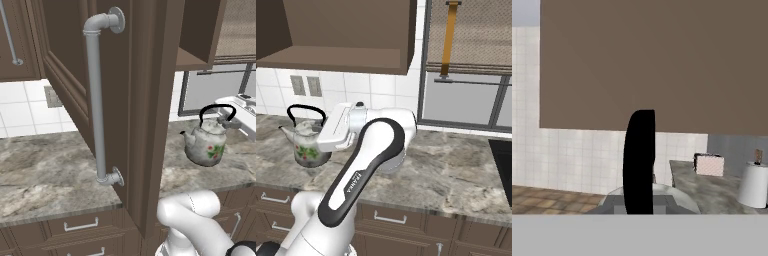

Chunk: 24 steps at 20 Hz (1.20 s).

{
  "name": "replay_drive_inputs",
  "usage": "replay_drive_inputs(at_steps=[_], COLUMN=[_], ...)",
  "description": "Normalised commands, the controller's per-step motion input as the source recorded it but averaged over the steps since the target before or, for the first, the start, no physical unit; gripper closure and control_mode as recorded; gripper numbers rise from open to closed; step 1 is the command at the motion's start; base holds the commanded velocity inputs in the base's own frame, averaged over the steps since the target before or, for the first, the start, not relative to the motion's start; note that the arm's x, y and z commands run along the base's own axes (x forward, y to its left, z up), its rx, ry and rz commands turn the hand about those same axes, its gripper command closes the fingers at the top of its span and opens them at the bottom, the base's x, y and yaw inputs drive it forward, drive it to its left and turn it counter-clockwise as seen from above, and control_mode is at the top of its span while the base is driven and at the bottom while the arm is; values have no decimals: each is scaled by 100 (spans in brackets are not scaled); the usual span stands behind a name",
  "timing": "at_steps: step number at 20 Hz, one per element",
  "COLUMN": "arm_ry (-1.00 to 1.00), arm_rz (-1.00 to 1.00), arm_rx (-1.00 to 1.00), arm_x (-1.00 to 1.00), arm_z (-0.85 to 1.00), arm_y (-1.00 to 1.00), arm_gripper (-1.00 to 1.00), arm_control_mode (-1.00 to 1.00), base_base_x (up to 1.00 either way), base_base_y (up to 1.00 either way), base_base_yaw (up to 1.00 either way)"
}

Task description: Open the cabinet, pick the kettle from the cabinet, and place it in the sink.

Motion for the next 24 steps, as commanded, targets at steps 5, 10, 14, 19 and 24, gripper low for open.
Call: replay_drive_inputs(at_steps=[5,10,14,19,24], arm_ry=[0,0,0,0,0], arm_rz=[0,0,0,0,0], arm_rx=[0,0,0,0,0], arm_x=[0,0,0,0,0], arm_z=[0,0,0,0,0], arm_y=[0,0,0,0,0], arm_gripper=[100,100,100,100,100], arm_control_mode=[-100,-100,100,100,100], base_base_x=[0,0,0,0,-3], base_base_y=[0,0,0,0,0], base_base_yaw=[0,0,0,0,0])
